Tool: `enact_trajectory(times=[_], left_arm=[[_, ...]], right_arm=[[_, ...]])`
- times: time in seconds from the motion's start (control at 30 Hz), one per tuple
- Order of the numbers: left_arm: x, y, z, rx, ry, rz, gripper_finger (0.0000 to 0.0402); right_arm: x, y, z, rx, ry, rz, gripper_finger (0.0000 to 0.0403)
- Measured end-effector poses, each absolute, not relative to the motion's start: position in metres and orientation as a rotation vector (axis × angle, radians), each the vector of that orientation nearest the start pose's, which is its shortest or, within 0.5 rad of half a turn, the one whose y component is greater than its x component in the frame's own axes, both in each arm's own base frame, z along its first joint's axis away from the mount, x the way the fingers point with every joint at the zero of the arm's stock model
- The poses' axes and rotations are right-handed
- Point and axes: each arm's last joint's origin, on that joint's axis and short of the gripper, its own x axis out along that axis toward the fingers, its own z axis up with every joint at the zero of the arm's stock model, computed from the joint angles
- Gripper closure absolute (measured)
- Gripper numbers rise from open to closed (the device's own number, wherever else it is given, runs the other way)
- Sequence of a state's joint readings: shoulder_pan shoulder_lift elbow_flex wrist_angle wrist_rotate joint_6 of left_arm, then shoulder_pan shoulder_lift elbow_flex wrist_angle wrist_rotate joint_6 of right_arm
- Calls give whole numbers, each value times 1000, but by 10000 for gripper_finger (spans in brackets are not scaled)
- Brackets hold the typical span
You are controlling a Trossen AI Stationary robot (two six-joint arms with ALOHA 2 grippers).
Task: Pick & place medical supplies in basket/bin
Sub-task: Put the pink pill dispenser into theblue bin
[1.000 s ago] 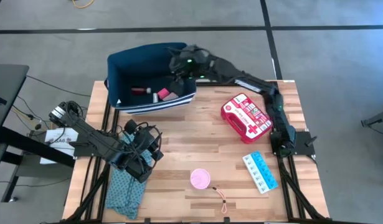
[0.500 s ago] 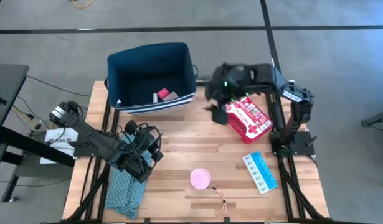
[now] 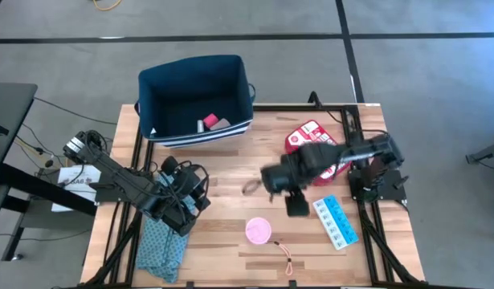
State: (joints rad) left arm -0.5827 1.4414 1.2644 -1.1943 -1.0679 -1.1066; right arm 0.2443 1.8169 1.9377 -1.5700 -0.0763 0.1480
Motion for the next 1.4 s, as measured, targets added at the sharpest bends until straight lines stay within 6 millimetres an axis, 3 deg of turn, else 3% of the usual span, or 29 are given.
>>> enact_trajectory(times=[0.17, 0.37, 0.7, 1.0, 1.4], left_arm=[[226, -119, 301, 22, 584, 781, 229], [226, -119, 301, 25, 581, 783, 229], [226, -119, 301, -22, 563, 794, 229], [230, -123, 301, -97, 552, 770, 229], [232, -125, 300, -148, 585, 736, 229]], right_arm=[[309, 114, 308, -64, 1618, 70, 189], [300, 146, 265, -90, 1587, -11, 189], [296, 192, 232, -27, 1380, 106, 189], [297, 186, 206, 94, 1298, -134, 188], [294, 205, 185, 175, 1190, 5, 188]])
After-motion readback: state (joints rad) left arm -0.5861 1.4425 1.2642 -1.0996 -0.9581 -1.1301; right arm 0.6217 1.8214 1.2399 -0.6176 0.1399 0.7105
